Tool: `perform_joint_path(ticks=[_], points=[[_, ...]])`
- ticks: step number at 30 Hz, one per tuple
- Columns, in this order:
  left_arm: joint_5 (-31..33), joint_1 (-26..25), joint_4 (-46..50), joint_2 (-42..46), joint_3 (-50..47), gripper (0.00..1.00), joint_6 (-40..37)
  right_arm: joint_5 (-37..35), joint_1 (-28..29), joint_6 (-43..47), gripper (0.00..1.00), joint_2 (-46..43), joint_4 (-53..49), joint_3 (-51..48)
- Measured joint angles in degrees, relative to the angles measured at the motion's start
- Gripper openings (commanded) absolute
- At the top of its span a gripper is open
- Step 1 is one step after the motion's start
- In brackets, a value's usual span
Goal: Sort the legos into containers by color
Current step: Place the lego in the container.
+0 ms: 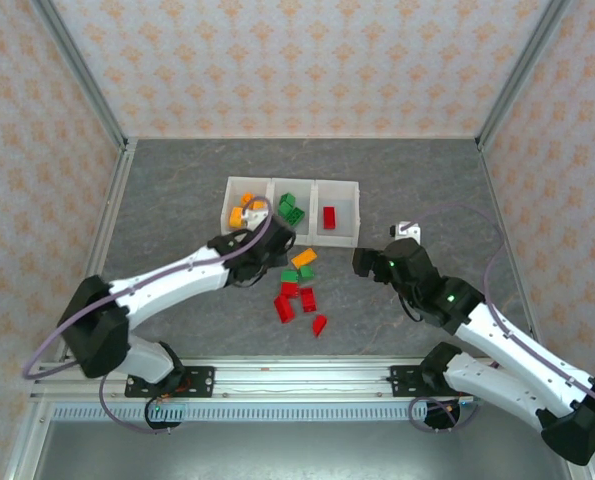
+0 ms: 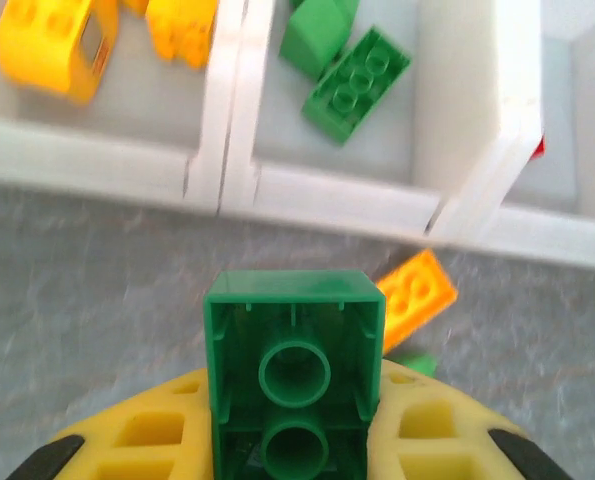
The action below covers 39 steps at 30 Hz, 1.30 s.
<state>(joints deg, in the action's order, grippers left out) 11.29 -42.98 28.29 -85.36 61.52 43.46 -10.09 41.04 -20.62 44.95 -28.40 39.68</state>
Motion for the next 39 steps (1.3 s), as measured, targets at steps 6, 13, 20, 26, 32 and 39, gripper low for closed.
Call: perform_joint_path(ticks=[6, 13, 20, 26, 32, 39], points=[[1.0, 3.5, 3.2, -14.6, 17.3, 0.15, -7.1, 0.0, 0.0, 0.0, 1.00, -0.7, 0.0, 0.0], [0.6, 5.6, 4.3, -24.7, 29.0, 0.19, -12.1, 0.0, 0.0, -0.4, 1.00, -1.9, 0.0, 0.0], [-0.6, 5.9, 4.6, -29.8, 29.8, 0.36, -13.4, 0.0, 0.0, -0.4, 1.00, -2.1, 0.0, 0.0], [-1.4, 6.4, 3.9, -29.7, 29.6, 0.50, -14.0, 0.0, 0.0, -0.4, 1.00, -2.1, 0.0, 0.0], [-2.3, 6.3, 1.7, -21.1, 23.1, 0.78, -14.7, 0.0, 0.0, -0.4, 1.00, -2.1, 0.0, -0.1], [-1.8, 5.3, -0.4, -9.2, 17.5, 0.90, -13.9, 0.0, 0.0, -0.4, 1.00, -1.8, 0.0, -0.1]])
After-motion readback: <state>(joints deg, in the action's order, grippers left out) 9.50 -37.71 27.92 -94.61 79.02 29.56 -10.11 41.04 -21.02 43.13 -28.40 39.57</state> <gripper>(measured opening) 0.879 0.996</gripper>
